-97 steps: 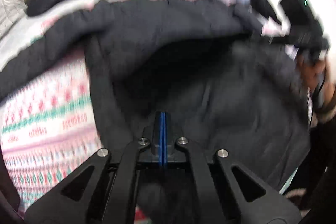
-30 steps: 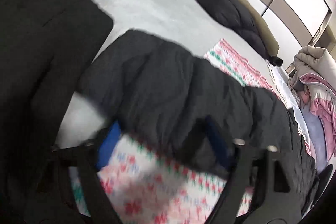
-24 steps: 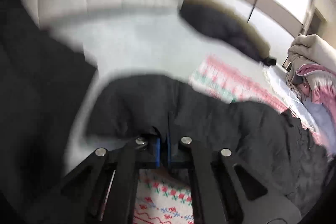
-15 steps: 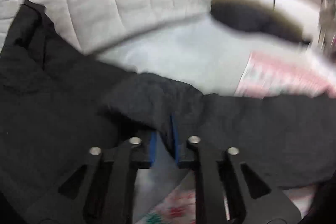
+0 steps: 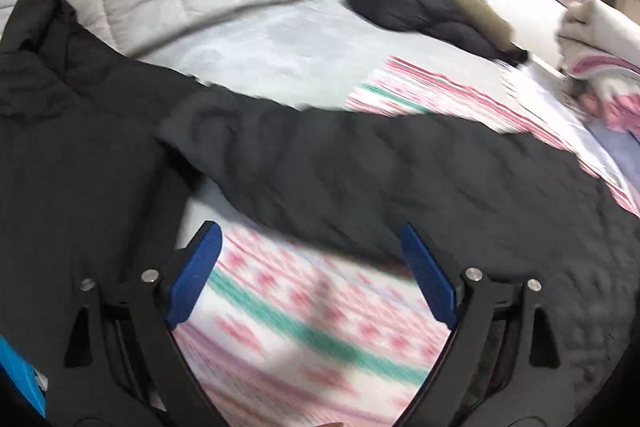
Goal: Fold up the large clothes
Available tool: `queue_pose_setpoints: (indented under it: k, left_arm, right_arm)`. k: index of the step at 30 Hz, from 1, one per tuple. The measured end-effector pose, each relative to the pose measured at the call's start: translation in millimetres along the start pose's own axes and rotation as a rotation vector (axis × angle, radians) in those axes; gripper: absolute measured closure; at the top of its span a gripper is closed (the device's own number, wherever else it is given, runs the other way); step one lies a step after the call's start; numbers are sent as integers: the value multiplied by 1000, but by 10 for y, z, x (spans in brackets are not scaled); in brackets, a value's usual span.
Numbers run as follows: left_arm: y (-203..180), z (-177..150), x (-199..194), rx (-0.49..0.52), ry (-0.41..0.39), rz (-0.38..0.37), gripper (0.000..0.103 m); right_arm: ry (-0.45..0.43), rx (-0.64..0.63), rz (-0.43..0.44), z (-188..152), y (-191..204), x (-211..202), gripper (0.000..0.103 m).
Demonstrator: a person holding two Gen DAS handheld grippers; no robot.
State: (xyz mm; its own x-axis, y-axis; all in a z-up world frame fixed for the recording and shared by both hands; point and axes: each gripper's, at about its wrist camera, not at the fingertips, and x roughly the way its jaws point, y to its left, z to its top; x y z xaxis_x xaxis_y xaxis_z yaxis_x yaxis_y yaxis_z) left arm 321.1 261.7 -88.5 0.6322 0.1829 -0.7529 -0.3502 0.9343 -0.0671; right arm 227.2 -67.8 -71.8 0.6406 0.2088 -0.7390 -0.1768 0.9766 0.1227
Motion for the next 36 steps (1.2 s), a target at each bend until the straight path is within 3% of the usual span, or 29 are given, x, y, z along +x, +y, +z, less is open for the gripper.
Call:
queue_pose_setpoints:
  k: [5, 10, 17, 21, 25, 28, 36]
  left_arm:
    - [-483, -332, -471, 62, 65, -137, 10]
    - [-824, -636, -808, 55, 148, -307, 9]
    - [-1267, -1161, -991, 59, 188, -452, 8]
    - [-1448, -1417, -934, 68, 151, -484, 8]
    - [-1657, -1580, -710, 172, 227, -459, 8]
    - [-1737, -1602, -721, 223, 222, -437, 8]
    - [-1792, -1539, -705, 236, 205, -469, 6]
  right_arm:
    - [-43, 37, -51, 58, -155, -339, 20]
    - [-23, 64, -109, 19, -342, -608, 18]
    - [-23, 167, -143, -76, -836, -945, 18]
    - [-20, 206, -184, -119, -1149, -1099, 18]
    - [-26, 269, -211, -175, -1561, -1224, 18]
    - [-37, 305, -272, -217, -1922, -1300, 18]
    - [-59, 389, -419, -261, -2762, -1326, 18]
